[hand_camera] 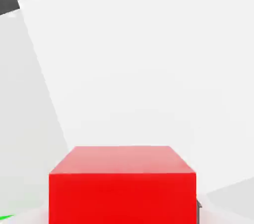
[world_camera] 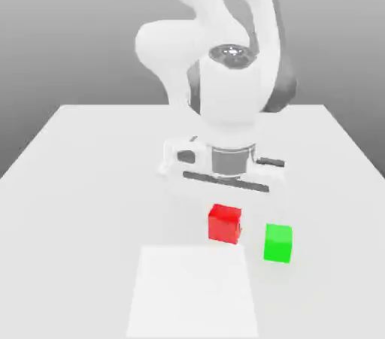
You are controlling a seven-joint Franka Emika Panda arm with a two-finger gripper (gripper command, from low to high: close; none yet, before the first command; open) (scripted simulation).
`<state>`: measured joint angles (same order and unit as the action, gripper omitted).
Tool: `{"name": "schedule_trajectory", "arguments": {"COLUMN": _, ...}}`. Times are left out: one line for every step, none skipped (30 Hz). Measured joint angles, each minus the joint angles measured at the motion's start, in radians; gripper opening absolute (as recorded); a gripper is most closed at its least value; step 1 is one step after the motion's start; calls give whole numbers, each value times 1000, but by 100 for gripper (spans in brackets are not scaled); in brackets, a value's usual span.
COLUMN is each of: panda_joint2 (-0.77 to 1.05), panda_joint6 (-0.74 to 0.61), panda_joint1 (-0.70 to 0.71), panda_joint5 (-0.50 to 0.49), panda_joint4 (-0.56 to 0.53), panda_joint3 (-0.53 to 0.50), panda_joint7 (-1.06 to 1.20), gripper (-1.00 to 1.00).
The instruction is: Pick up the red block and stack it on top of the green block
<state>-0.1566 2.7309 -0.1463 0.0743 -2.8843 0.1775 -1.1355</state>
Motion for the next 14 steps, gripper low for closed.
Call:
{"name": "schedule_trajectory", "arguments": {"panda_joint2": -19, "panda_joint6": -16, "panda_joint1": -38, "panda_joint5": 12, "panda_joint4": -2, "panda_joint3": 16, "panda_joint7": 38, "gripper": -100}}
{"name": "schedule_trajectory", "arguments": {"panda_joint2": -37, "panda_joint6": -32, "panda_joint1": -77, "panda_joint5": 22, "panda_joint4": -5, "panda_joint3": 31, "panda_joint7": 75, "gripper": -100}}
{"name": "schedule_trajectory", "arguments": {"panda_joint2": -49, "panda_joint6": -42, "panda_joint1": -112, "panda_joint5": 30, "panda_joint4": -7, "panda_joint3": 44, "panda_joint7": 107, "gripper": -100}}
{"name": "schedule_trajectory", "arguments": {"panda_joint2": -39, "panda_joint6": -31, "panda_joint1": -125, "panda_joint5": 28, "panda_joint4": -7, "panda_joint3": 53, "panda_joint7": 119, "gripper": -100}}
{"name": "schedule_trajectory", "arguments": {"panda_joint2": -16, "panda_joint6": -10, "panda_joint1": -128, "panda_joint5": 19, "panda_joint4": -6, "panda_joint3": 60, "panda_joint7": 119, "gripper": -100}}
{"name": "schedule_trajectory", "arguments": {"panda_joint2": 12, "panda_joint6": 18, "panda_joint1": -125, "panda_joint5": 6, "panda_joint4": -5, "panda_joint3": 64, "panda_joint7": 113, "gripper": -100}}
{"name": "schedule_trajectory", "arguments": {"panda_joint2": 44, "panda_joint6": 48, "panda_joint1": -121, "panda_joint5": -11, "panda_joint4": -4, "panda_joint3": 67, "panda_joint7": 103, "gripper": -100}}
{"name": "schedule_trajectory", "arguments": {"panda_joint2": 78, "panda_joint6": 80, "panda_joint1": -116, "panda_joint5": -30, "panda_joint4": -3, "panda_joint3": 69, "panda_joint7": 91, "gripper": -100}}
{"name": "schedule_trajectory", "arguments": {"panda_joint2": 113, "panda_joint6": 113, "panda_joint1": -110, "panda_joint5": -55, "panda_joint4": -2, "panda_joint3": 66, "panda_joint7": 74, "gripper": -100}}
{"name": "schedule_trajectory", "arguments": {"panda_joint2": 148, "panda_joint6": 147, "panda_joint1": -119, "panda_joint5": -81, "panda_joint4": -1, "panda_joint3": 54, "panda_joint7": 56, "gripper": -100}}
{"name": "schedule_trajectory", "arguments": {"panda_joint2": 182, "panda_joint6": 178, "panda_joint1": -121, "panda_joint5": -109, "panda_joint4": 0, "panda_joint3": 45, "panda_joint7": 37, "gripper": 100}}
{"name": "schedule_trajectory", "arguments": {"panda_joint2": 182, "panda_joint6": 178, "panda_joint1": -119, "panda_joint5": -109, "panda_joint4": 0, "panda_joint3": 45, "panda_joint7": 37, "gripper": 100}}
{"name": "schedule_trajectory", "arguments": {"panda_joint2": 182, "panda_joint6": 178, "panda_joint1": -119, "panda_joint5": -109, "panda_joint4": 0, "panda_joint3": 45, "panda_joint7": 37, "gripper": 100}}
{"name": "schedule_trajectory", "arguments": {"panda_joint2": 182, "panda_joint6": 178, "panda_joint1": -119, "panda_joint5": -109, "panda_joint4": 0, "panda_joint3": 45, "panda_joint7": 37, "gripper": 100}}
